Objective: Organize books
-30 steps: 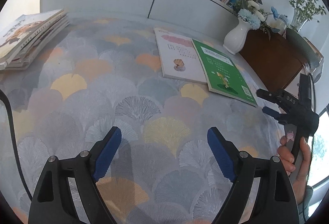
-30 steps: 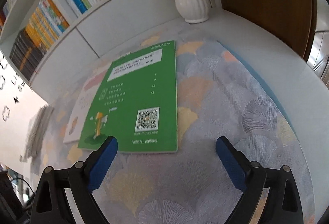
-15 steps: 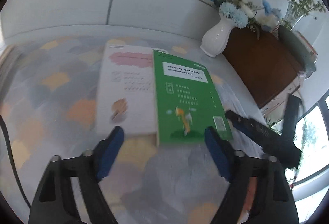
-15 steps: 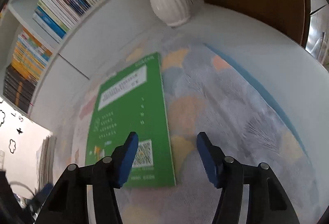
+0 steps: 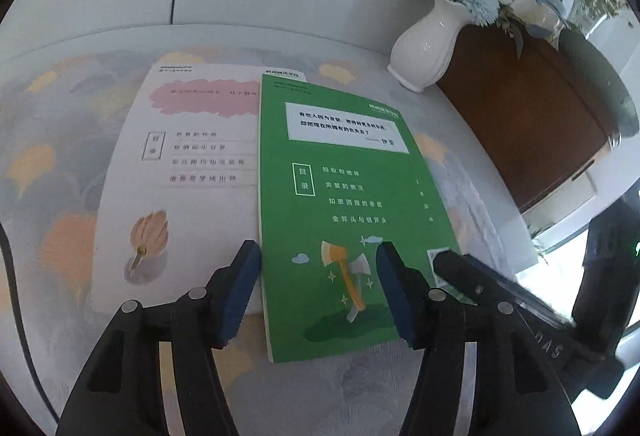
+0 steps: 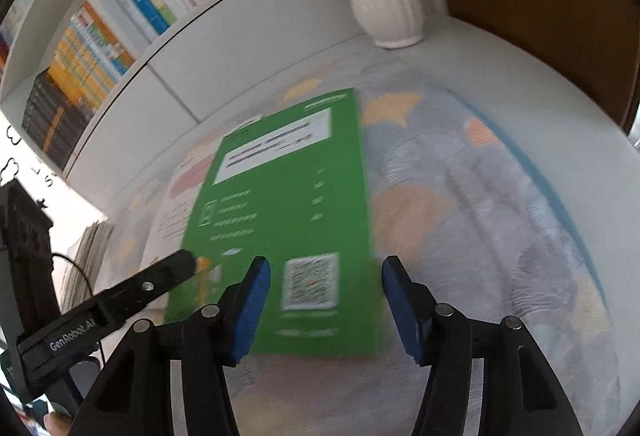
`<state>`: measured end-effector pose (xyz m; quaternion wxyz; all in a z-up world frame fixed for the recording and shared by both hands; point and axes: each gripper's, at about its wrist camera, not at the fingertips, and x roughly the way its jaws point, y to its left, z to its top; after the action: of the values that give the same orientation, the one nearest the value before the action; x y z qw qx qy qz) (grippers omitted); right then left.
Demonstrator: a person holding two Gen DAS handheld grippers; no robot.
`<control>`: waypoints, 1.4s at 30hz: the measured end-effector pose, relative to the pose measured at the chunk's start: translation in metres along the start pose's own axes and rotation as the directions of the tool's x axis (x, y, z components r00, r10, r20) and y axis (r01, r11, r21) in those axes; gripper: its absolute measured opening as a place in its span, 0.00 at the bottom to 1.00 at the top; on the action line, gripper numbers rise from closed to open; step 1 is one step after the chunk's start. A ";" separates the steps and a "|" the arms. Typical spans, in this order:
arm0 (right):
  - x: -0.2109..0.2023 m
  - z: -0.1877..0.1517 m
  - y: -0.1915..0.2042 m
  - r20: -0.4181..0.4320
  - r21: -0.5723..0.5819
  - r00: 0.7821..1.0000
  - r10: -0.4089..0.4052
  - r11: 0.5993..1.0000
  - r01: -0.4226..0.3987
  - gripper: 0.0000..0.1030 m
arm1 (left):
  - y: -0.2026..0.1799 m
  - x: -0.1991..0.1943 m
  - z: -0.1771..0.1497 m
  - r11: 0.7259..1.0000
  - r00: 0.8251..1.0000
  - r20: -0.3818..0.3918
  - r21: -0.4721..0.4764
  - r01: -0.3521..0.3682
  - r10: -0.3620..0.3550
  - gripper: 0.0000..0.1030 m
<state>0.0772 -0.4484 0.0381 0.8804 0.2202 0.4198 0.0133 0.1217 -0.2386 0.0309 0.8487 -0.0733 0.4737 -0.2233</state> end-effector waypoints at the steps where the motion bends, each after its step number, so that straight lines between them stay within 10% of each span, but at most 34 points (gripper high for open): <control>1: -0.001 -0.001 0.001 -0.002 -0.002 1.000 -0.003 1.000 0.003 0.57 | -0.002 -0.003 -0.005 1.000 1.000 -0.001 0.014 -0.008 0.008 0.55; 17: -0.073 -0.092 -0.019 -0.181 0.052 0.957 0.226 0.974 -0.220 0.66 | -0.018 -0.094 -0.153 0.999 0.997 -0.074 0.042 -0.002 0.005 0.58; 22: -0.098 -0.101 -0.020 -0.174 0.142 0.910 0.377 0.924 -0.356 0.66 | -0.009 -0.103 -0.165 1.000 0.998 -0.054 0.021 -0.017 0.018 0.58; 31: -0.155 -0.094 0.090 -0.135 -0.024 0.882 0.452 0.888 -0.459 0.69 | 0.035 -0.156 -0.168 0.997 0.997 0.078 -0.070 0.032 -0.026 0.58; 36: -0.152 -0.105 0.156 -0.191 -0.096 0.857 0.479 0.860 -0.502 0.69 | 0.090 -0.217 -0.177 0.990 0.978 0.196 -0.131 -0.043 0.068 0.58; 42: -0.115 -0.128 0.230 -0.309 -0.141 0.800 0.515 0.807 -0.574 0.69 | 0.149 -0.290 -0.193 0.945 0.909 0.267 -0.163 -0.284 0.320 0.61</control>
<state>-0.0555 -0.2168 0.1435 0.7962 0.2264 0.4437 0.3433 -0.1242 0.0407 0.1000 0.9272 -0.0820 0.3625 -0.0470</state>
